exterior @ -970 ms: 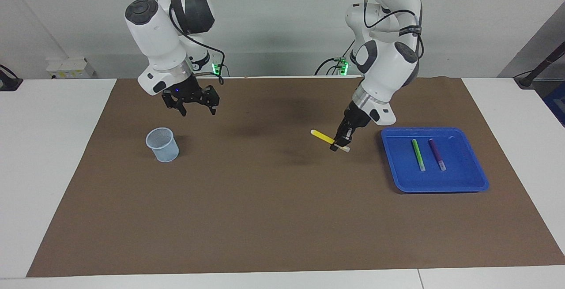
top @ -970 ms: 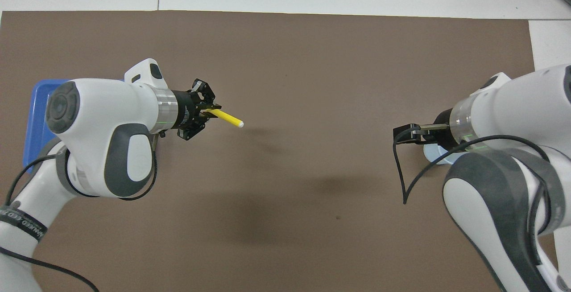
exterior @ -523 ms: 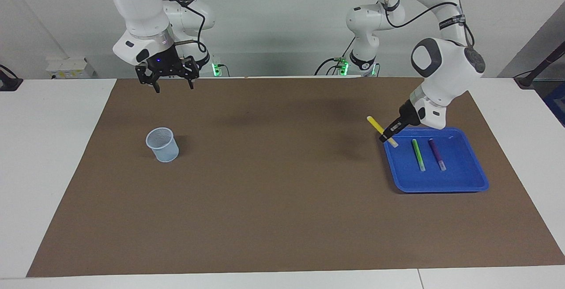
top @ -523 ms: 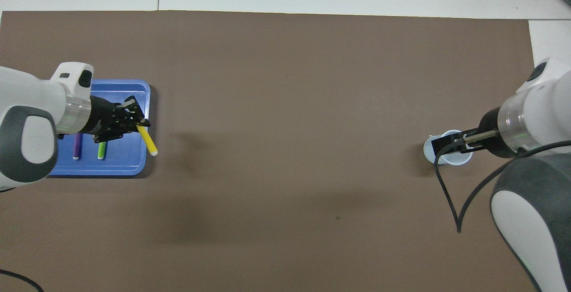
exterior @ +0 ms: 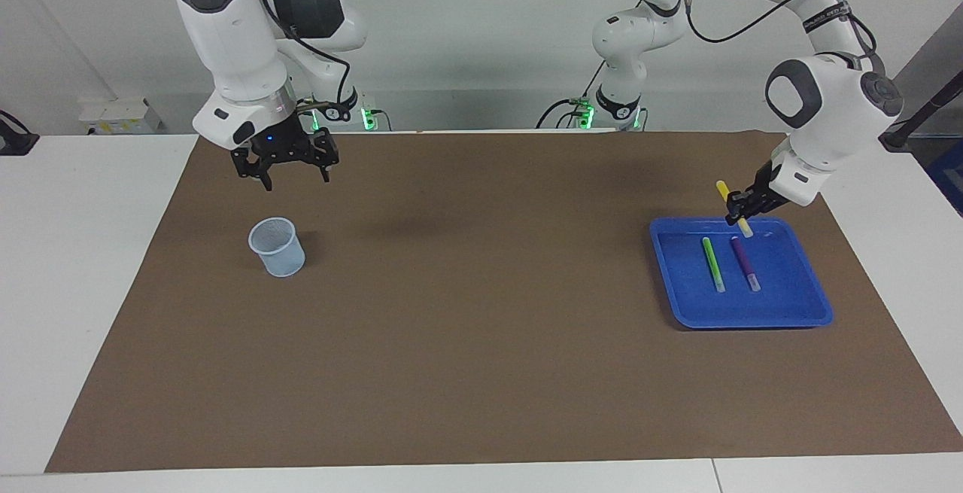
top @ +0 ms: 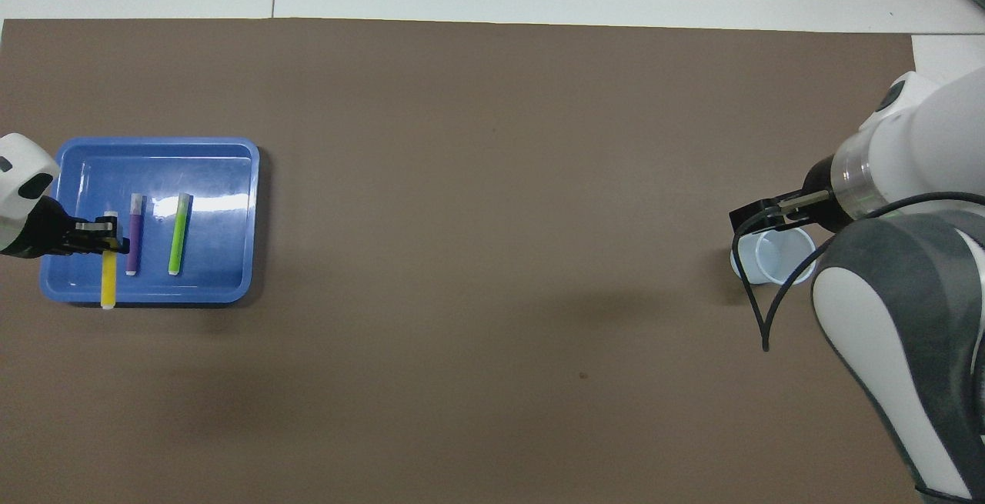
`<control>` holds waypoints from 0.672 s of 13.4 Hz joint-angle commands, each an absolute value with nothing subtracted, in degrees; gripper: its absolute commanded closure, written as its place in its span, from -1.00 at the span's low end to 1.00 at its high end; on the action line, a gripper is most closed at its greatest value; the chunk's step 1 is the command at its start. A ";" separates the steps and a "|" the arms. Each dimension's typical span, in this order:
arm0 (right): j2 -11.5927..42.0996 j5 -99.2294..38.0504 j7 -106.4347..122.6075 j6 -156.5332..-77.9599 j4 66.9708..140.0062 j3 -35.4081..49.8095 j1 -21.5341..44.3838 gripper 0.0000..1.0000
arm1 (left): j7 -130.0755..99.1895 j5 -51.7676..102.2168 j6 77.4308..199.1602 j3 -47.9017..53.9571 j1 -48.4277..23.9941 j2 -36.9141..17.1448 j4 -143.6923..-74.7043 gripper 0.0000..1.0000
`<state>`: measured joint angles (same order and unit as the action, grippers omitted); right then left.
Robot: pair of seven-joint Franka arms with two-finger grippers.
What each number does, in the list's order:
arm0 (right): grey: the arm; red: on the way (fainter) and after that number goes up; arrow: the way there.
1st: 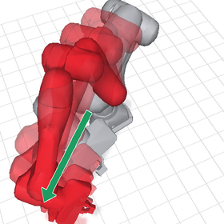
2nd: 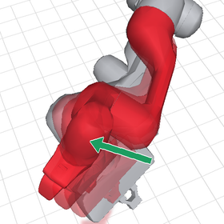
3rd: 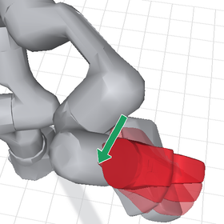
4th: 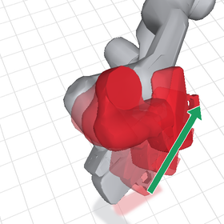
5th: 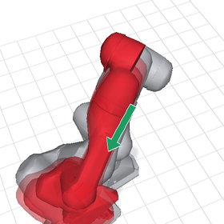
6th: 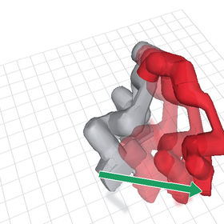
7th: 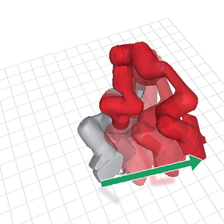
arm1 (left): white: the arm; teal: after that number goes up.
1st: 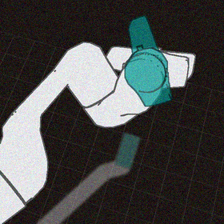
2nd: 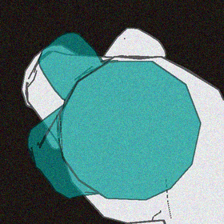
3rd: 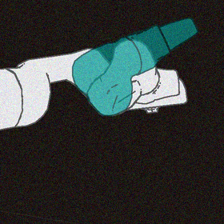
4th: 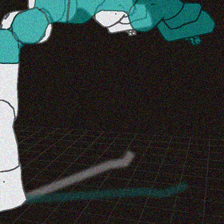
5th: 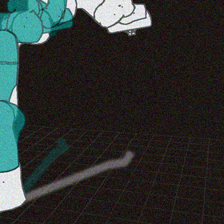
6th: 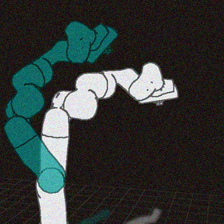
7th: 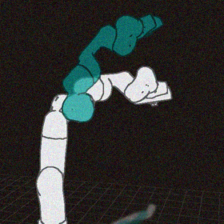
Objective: Right arm passes pens to left for tray arrangement
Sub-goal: 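Move the yellow pen to the tray with the left gripper while the right gripper withdraws, then lower the yellow pen into the tray and open the left gripper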
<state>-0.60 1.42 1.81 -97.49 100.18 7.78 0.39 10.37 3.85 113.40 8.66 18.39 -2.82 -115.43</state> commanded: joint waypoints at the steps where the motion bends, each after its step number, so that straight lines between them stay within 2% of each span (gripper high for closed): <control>1: -0.61 2.46 3.08 -95.36 99.05 7.47 0.26 -1.00 | 17.47 0.36 114.68 9.23 21.52 -3.59 -115.14 1.00; 9: -0.97 2.37 3.16 -95.71 99.23 7.21 0.35 -1.00 | 22.49 -2.90 126.46 8.26 23.99 -13.52 -114.35 1.00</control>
<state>-0.67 1.42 1.82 -96.42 99.79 7.53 0.41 20.64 -1.44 124.13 7.87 22.57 -11.03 -115.51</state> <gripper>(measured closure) 0.000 0.811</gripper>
